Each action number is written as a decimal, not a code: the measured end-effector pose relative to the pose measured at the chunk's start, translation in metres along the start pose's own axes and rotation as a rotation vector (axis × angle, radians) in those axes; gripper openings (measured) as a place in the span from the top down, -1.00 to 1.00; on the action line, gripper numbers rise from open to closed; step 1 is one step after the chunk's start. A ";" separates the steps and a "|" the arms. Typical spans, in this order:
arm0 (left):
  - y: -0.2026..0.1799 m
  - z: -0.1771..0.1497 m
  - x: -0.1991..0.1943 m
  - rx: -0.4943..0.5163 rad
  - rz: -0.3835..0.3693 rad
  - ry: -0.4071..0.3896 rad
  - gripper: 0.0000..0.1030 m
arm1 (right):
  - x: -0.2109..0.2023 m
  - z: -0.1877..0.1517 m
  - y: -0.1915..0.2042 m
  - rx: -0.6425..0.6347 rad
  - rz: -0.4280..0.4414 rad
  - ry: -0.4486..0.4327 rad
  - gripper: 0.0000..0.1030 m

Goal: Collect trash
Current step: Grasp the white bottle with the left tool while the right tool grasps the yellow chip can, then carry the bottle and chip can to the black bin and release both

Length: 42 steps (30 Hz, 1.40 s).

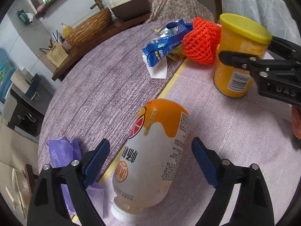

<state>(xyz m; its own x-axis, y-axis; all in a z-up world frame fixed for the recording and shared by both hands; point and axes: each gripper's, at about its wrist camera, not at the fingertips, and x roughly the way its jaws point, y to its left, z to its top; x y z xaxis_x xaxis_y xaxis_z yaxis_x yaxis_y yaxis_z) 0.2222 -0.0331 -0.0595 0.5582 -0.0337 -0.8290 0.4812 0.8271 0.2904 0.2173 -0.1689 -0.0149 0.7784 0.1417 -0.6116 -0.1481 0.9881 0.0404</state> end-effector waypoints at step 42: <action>-0.026 -0.034 -0.106 -0.267 -0.241 -0.353 -0.21 | -0.127 -0.063 -0.049 0.088 0.118 -0.073 -0.30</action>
<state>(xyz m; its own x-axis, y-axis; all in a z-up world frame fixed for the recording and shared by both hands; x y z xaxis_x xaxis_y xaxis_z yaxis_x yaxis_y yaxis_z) 0.1273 -0.0315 0.0048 0.6692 -0.3912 -0.6317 0.4610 0.8854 -0.0599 0.0875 -0.2385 0.0113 0.8015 0.2578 -0.5395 -0.1898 0.9653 0.1793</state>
